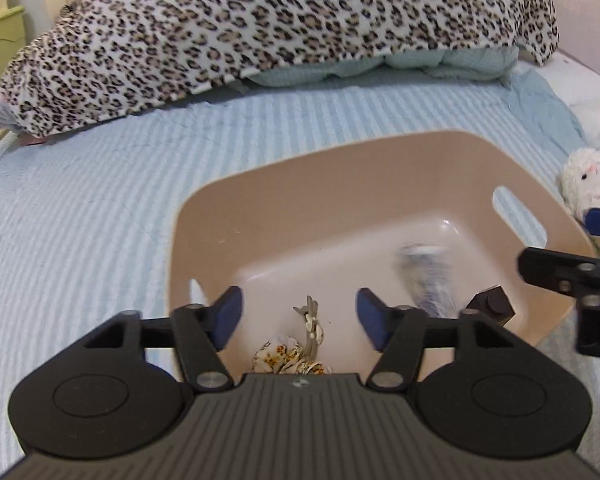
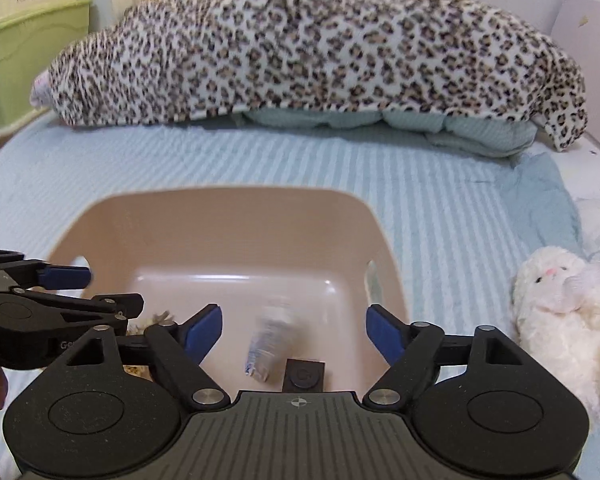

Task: Organize objects
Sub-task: 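Carry both items over the basket and open both tools to release them, then grasp the cartoon-printed box with the left tool while the right tool grasps the orange silicone piece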

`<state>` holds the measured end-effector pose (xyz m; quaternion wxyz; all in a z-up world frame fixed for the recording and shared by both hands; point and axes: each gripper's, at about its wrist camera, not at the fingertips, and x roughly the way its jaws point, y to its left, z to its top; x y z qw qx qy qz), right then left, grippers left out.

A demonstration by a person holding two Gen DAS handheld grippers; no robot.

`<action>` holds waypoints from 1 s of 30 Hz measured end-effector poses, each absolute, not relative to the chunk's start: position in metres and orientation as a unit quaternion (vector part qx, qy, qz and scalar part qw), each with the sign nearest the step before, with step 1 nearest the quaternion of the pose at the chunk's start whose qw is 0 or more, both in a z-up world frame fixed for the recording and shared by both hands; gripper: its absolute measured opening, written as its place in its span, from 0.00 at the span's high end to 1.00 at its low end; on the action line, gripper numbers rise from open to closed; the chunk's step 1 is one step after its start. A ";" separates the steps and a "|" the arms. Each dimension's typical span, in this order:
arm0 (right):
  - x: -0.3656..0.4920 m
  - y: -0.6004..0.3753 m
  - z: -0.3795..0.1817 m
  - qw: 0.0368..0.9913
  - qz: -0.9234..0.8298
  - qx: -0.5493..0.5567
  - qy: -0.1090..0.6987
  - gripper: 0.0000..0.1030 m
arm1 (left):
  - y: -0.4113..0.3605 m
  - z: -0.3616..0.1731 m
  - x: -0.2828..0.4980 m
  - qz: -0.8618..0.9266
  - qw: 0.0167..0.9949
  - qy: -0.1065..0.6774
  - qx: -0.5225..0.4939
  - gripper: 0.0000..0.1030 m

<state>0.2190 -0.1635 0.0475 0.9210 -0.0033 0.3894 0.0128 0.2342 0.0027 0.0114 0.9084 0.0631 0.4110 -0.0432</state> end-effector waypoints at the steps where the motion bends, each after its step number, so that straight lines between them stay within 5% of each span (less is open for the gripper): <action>1: 0.213 -0.166 0.053 0.922 0.012 0.000 0.386 0.17 | 0.004 0.015 0.230 -0.042 0.909 0.410 0.060 0.31; 13: 0.147 -0.190 0.069 0.918 0.010 -0.001 0.396 0.07 | 0.006 0.027 0.176 -0.023 0.911 0.409 0.049 0.31; 30: 0.119 -0.206 0.019 0.889 0.003 -0.007 0.458 0.07 | -0.010 -0.015 0.134 -0.045 0.881 0.470 0.035 0.31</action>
